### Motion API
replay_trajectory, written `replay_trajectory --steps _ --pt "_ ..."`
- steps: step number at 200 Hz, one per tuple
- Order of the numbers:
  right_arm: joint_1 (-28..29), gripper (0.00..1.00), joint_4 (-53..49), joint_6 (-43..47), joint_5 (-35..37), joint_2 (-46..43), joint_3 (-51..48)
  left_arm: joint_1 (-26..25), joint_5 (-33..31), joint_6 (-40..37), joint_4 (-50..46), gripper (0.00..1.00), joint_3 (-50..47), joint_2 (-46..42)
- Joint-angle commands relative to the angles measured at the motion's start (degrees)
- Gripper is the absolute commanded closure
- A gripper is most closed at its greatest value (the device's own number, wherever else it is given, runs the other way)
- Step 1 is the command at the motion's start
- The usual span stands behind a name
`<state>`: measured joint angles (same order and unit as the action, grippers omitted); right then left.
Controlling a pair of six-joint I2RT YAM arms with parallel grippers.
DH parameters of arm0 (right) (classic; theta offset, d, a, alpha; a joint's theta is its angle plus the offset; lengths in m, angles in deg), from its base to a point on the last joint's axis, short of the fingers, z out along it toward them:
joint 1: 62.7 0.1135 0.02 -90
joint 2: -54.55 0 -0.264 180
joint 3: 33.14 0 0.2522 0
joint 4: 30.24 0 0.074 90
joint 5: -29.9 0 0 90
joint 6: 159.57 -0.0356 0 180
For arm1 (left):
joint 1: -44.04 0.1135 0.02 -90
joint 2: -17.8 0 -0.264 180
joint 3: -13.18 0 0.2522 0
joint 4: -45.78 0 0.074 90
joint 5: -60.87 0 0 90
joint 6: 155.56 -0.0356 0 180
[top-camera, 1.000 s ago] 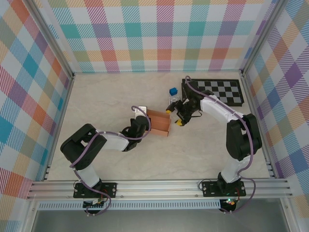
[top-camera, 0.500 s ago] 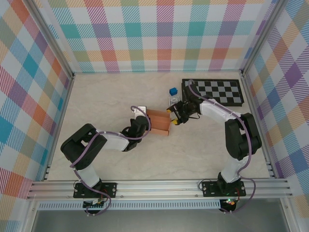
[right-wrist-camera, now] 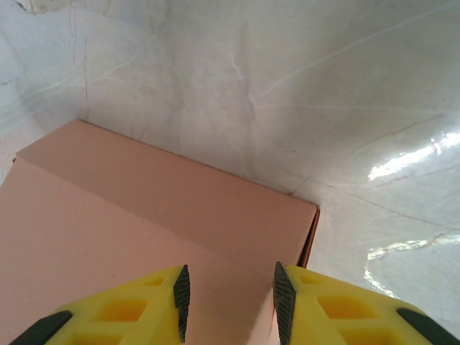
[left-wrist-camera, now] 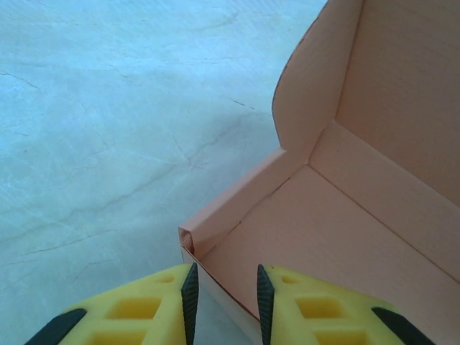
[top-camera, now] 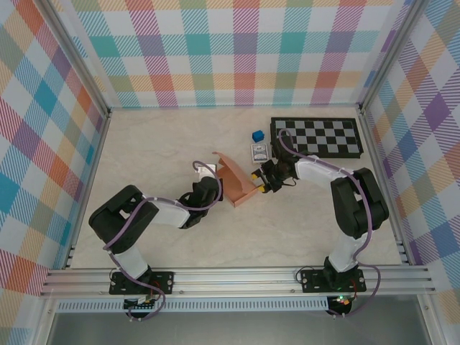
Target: Fold the paper box
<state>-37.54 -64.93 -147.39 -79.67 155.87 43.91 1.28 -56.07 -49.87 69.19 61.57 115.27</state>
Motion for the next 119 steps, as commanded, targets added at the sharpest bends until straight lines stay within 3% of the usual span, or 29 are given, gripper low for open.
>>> replay_trajectory --steps 1,16,30,38,50,65,94,119 --pt "0.4 0.61 0.5 -0.3 2.5 -0.6 -0.6 -0.8 1.3 1.8 -0.7 0.69 -1.4 -3.8" --pt "0.4 0.6 -0.9 0.4 4.4 -2.4 -0.8 -0.7 1.5 2.9 -1.5 0.64 -2.7 -6.3" --pt "0.4 0.59 -2.6 2.1 7.0 -4.7 -0.6 -0.1 1.4 4.0 -3.8 0.52 -4.0 -10.1" --pt "0.3 0.58 -4.4 4.5 8.7 -5.8 0.3 0.8 0.9 6.5 -8.5 0.44 -3.6 -13.1" --pt "0.3 0.59 -7.6 9.3 11.5 -7.2 2.2 2.6 1.0 9.5 -18.4 0.4 -1.1 -17.1" --pt "0.2 0.59 -10.4 14.9 13.1 -8.3 4.9 5.3 4.0 9.6 -26.2 0.39 1.3 -21.6" --pt "1.4 0.6 -14.0 23.3 10.9 -8.0 10.7 11.0 11.0 11.7 -32.0 0.3 1.9 -31.1" --pt "4.0 0.61 -15.6 27.7 9.6 -7.1 14.8 16.4 19.0 13.2 -38.4 0.2 6.8 -34.0"
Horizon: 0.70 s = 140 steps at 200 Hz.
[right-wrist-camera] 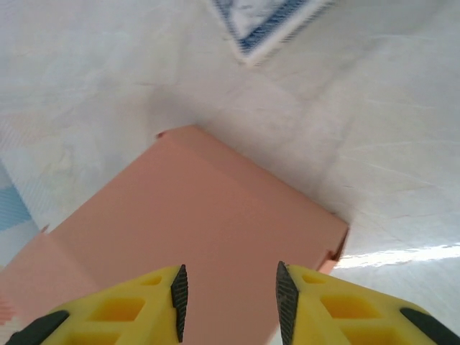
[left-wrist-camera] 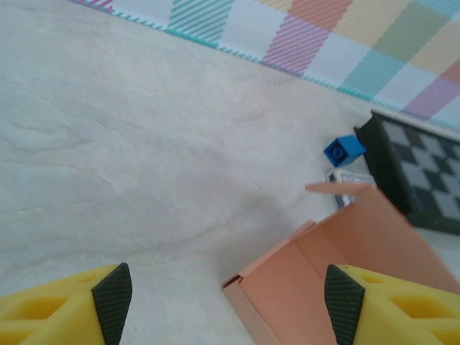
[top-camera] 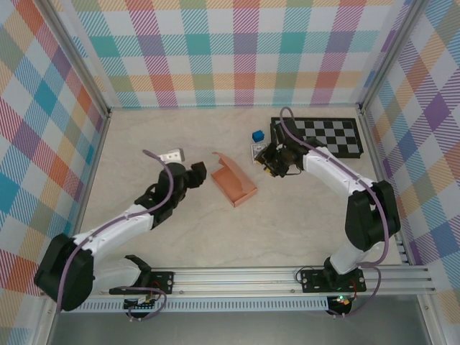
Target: Fold the paper box
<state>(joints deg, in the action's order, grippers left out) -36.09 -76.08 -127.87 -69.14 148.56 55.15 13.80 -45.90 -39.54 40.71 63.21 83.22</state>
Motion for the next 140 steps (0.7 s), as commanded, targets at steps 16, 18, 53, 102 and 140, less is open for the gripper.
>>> replay_trajectory --steps 16,18,53,102,140 --pt "4.7 0.61 -6.0 11.4 0.1 1.1 6.4 6.5 14.8 2.9 -15.5 0.16 11.2 0.4" --pt "5.0 0.61 -6.2 12.0 0.2 1.3 6.9 7.1 15.4 2.7 -16.2 0.16 12.0 0.9" --pt "10.0 0.61 -11.5 18.7 4.9 4.7 13.2 9.3 24.6 -0.2 -28.4 0.11 23.5 9.8" --pt "13.5 0.62 -14.7 23.8 12.1 10.2 16.1 9.8 27.8 1.7 -28.7 0.1 24.8 14.5" --pt "14.9 0.62 -15.5 24.9 13.9 14.3 17.5 9.8 31.3 2.5 -29.4 0.1 25.4 17.9"
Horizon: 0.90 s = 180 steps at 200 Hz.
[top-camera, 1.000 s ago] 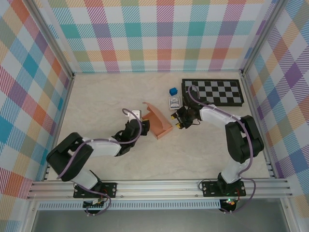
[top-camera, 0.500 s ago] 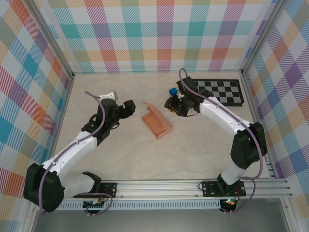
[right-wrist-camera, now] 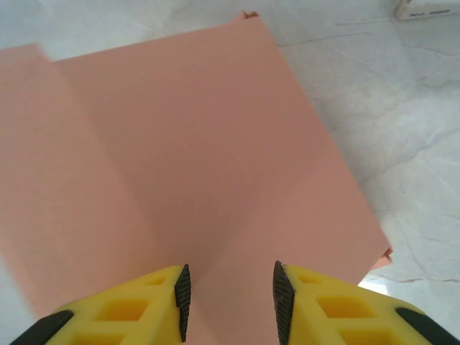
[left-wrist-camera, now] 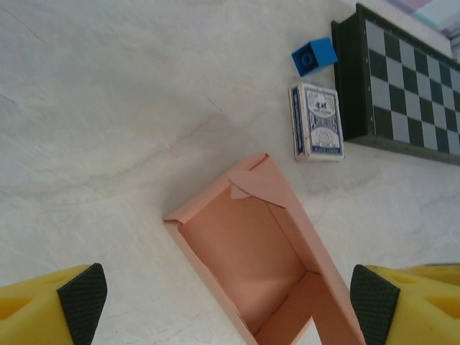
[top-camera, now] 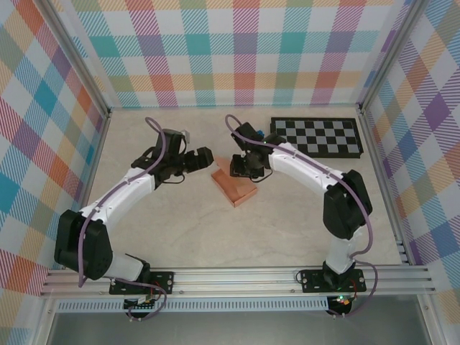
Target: Fold the paper box
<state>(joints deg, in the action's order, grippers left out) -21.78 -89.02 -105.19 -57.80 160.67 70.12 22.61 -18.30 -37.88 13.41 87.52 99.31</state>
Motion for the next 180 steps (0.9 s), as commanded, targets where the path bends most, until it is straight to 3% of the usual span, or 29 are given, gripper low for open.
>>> replay_trajectory --steps 1,42,72,113,180 --pt "0.6 0.62 -2.6 2.2 2.6 2.3 2.6 1.0 3.8 0.9 -2.1 0.1 1.0 1.8" --pt "1.3 0.62 -2.8 2.3 3.7 6.1 3.6 1.0 3.3 1.7 -0.6 0.1 -2.0 2.8" --pt "2.1 0.61 -3.1 3.0 4.9 8.7 3.9 1.0 -0.7 -1.5 -3.3 0.1 -2.6 5.2" --pt "3.4 0.6 -4.1 4.3 8.0 12.6 4.2 1.0 -5.8 -5.5 -7.1 0.1 -0.3 10.7" --pt "5.0 0.59 -5.7 9.9 13.0 15.2 5.0 1.0 -7.2 -11.4 -7.3 0.12 5.5 17.8"
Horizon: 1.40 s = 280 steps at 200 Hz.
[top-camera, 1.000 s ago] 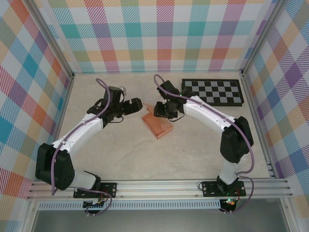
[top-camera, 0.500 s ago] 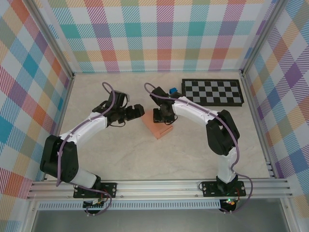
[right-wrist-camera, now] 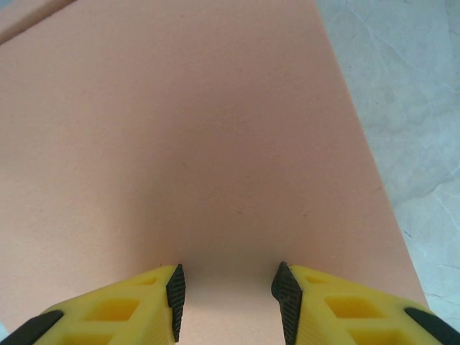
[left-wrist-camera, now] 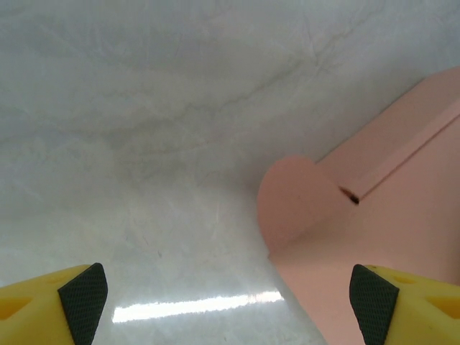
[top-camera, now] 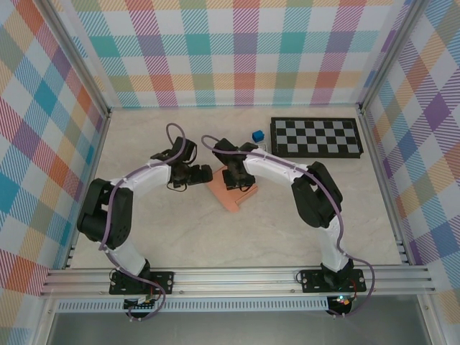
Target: Fold the paper box
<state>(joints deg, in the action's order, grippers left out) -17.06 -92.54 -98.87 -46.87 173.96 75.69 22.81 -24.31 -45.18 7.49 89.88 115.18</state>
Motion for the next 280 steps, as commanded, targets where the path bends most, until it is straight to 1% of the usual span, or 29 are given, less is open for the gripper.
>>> replay_trajectory --steps 1,22,47,74,89,93,97,108,115,128,139,149,157,171,181,194,214,227,235,249,265,280 --pt "0.2 0.58 -2.2 3.7 2.1 1.8 -0.6 0.8 -1.4 -4.1 -1.3 0.12 3.2 1.9" --pt "0.1 0.58 0.5 7.1 1.8 -1.3 -2.5 0.8 -2.4 -4.0 2.6 0.12 0.8 -1.6" --pt "-0.5 0.57 5.7 11.8 0.0 -7.8 -6.0 0.8 -3.2 -5.7 6.1 0.11 -1.2 -5.2" --pt "-0.6 0.56 10.7 16.7 1.2 -15.5 -10.2 1.3 3.4 -9.3 8.1 0.13 -1.0 -4.4" --pt "-1.1 0.54 11.9 16.8 2.7 -19.0 -13.6 1.4 7.0 -10.1 8.1 0.14 0.1 -2.8" --pt "-1.4 0.53 12.3 16.5 2.7 -20.1 -14.9 1.4 7.9 -10.2 8.1 0.14 0.4 -2.4" --pt "-1.6 0.51 12.9 16.2 2.6 -21.0 -16.3 1.4 8.5 -10.5 10.1 0.14 0.6 -1.9" --pt "-2.9 0.38 14.4 14.2 1.4 -23.8 -20.6 1.4 9.1 -10.7 11.3 0.15 1.2 -0.4" --pt "-4.2 0.33 14.2 11.5 0.7 -25.0 -22.3 1.4 9.2 -11.0 11.4 0.15 2.0 0.7" --pt "-7.1 0.27 14.6 10.2 -4.9 -26.8 -25.1 1.4 9.9 -12.1 10.7 0.17 3.8 3.1" --pt "-8.4 0.19 15.3 11.5 -6.7 -27.7 -27.1 1.4 10.2 -12.7 9.4 0.18 5.4 4.6" --pt "-9.1 0.16 15.5 14.0 -7.2 -27.8 -28.1 1.4 10.3 -12.7 9.1 0.19 6.0 5.5" --pt "-10.1 0.14 15.4 15.2 -8.3 -27.4 -28.5 1.4 10.5 -12.1 6.7 0.19 6.0 5.5" --pt "-13.6 0.14 15.8 15.7 -14.8 -26.2 -28.4 1.4 10.2 -9.3 5.5 0.19 4.9 4.2" --pt "-16.1 0.17 16.0 15.2 -21.3 -24.5 -27.6 1.4 10.1 -7.3 5.3 0.19 3.1 2.1" --pt "-17.7 0.19 16.4 15.1 -27.3 -22.4 -26.3 1.4 9.9 -4.4 4.5 0.18 0.7 -0.8" --pt "-18.3 0.21 15.8 15.6 -30.1 -19.2 -23.8 1.4 13.6 -1.4 3.6 0.18 -2.6 -3.9" --pt "-18.6 0.21 14.7 16.1 -30.2 -16.5 -21.2 1.4 16.0 1.3 4.0 0.18 -5.2 -5.3" --pt "-18.8 0.22 14.1 16.5 -30.4 -14.9 -19.7 1.4 17.5 2.9 5.3 0.19 -7.3 -6.3" --pt "-19.4 0.22 14.1 16.7 -31.5 -12.6 -17.9 1.4 18.1 5.3 8.0 0.19 -11.1 -8.1" --pt "-20.1 0.23 14.0 16.8 -33.9 -10.1 -15.7 1.4 18.9 8.0 15.2 0.22 -14.9 -9.0" --pt "-20.4 0.24 13.1 17.2 -35.7 -7.8 -13.4 1.4 21.3 10.6 21.5 0.24 -17.1 -8.3"
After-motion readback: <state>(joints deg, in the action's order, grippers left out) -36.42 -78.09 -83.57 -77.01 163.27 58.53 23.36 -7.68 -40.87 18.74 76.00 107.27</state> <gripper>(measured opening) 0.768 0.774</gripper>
